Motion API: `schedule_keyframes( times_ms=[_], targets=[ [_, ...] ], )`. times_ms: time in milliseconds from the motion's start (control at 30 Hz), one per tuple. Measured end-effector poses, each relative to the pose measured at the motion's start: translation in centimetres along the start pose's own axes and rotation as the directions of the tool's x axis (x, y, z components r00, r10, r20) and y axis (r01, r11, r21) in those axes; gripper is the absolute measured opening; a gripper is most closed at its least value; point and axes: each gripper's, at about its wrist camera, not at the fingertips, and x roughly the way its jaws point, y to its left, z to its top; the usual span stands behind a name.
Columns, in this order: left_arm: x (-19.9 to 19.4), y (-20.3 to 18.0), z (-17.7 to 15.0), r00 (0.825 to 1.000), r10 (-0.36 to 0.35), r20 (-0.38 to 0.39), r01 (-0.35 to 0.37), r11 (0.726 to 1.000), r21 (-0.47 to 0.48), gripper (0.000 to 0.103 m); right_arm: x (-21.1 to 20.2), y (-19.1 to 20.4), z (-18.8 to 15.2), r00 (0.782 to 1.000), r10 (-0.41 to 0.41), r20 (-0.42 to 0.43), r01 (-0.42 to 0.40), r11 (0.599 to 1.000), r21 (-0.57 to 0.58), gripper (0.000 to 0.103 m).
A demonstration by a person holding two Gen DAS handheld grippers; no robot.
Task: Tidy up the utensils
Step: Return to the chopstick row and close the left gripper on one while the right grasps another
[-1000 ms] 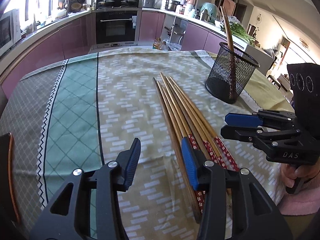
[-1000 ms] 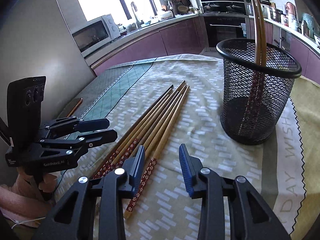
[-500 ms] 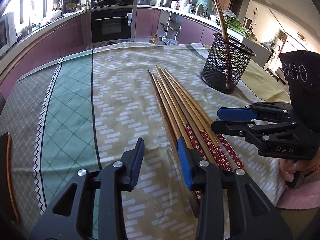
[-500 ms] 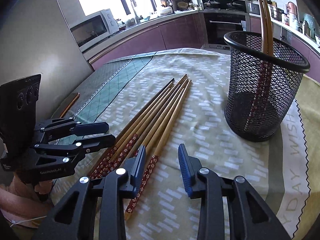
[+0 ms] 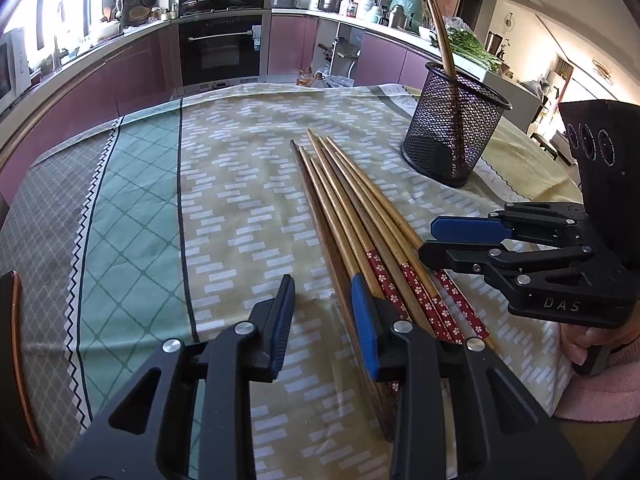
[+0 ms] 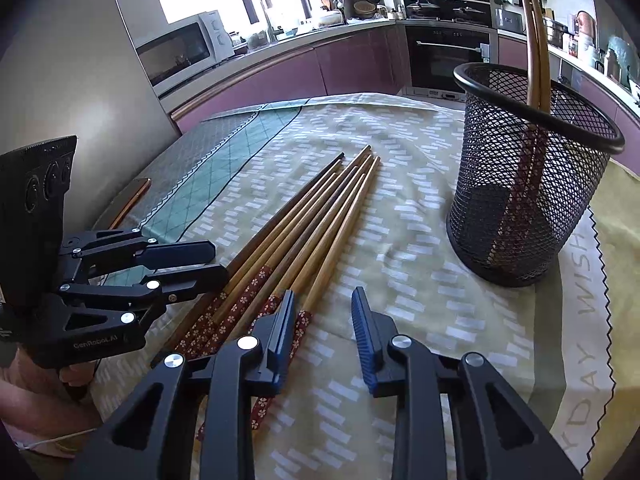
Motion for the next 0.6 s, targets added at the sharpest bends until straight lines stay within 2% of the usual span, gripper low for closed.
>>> schedule_keyframes(
  times_ms=[167, 400, 600],
  targets=[
    [0.1, 0.3, 0.2, 1.000, -0.021, -0.007, 0.020, 0.999, -0.025, 0.022, -0.1, -0.3, 0.0, 1.000, -0.029, -0.007, 0.029, 1.000, 0.003, 0.017],
    [0.7, 0.3, 0.8, 1.000, 0.004, -0.028, -0.004, 1.000, -0.005, 0.028, 0.0, -0.3, 0.4, 0.999, -0.052, -0.014, 0.052, 0.999, -0.008, 0.017],
    [1.7, 0.2, 1.7, 0.999, 0.020, -0.046, -0.019, 1.000, 0.020, 0.026, 0.8, -0.5, 1.4, 0.997, -0.081, -0.014, 0.081, 0.997, -0.016, 0.017]
  ],
)
